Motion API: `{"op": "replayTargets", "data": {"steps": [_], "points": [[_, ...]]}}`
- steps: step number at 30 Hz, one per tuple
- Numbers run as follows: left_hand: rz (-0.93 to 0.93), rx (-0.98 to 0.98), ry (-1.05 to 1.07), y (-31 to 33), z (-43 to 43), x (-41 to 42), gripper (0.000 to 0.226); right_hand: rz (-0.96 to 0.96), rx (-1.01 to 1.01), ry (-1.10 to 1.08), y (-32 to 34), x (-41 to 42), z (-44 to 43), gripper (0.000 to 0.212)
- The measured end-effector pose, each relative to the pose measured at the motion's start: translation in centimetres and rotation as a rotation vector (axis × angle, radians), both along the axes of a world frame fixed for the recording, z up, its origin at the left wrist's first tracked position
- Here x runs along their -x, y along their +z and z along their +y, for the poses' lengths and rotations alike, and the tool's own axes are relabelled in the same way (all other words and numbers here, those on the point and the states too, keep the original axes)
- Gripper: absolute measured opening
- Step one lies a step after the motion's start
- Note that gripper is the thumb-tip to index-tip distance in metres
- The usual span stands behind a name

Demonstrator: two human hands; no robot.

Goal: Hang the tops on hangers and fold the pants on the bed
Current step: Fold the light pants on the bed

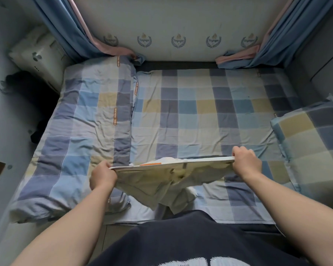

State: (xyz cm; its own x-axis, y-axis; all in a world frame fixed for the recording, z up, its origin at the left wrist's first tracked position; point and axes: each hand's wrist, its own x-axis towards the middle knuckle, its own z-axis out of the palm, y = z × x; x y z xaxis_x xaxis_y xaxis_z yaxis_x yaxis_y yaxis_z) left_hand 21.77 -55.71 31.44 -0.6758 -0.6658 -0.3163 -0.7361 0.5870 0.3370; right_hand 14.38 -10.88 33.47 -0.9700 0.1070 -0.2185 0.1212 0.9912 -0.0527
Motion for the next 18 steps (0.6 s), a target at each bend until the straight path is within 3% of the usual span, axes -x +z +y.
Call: {"op": "replayTargets", "data": {"steps": [7,13,16,18], "points": [[0.018,-0.121,0.322,-2.6,-2.4,-2.3,0.016,-0.008,0.111,-0.180,-0.9,0.1,1.9,0.021],[0.092,-0.588,0.765,-3.8,-2.5,-2.6,0.023,-0.095,0.336,-0.378,-1.7,0.0,2.1,0.048],[0.063,-0.808,0.836,-4.4,-2.5,-2.5,0.036,-0.058,0.503,-0.493,-2.1,-0.6,1.4,0.049],[0.057,-0.889,0.833,-4.5,-2.4,-2.4,0.029,-0.038,0.558,-0.519,-2.2,-1.1,1.2,0.046]]}}
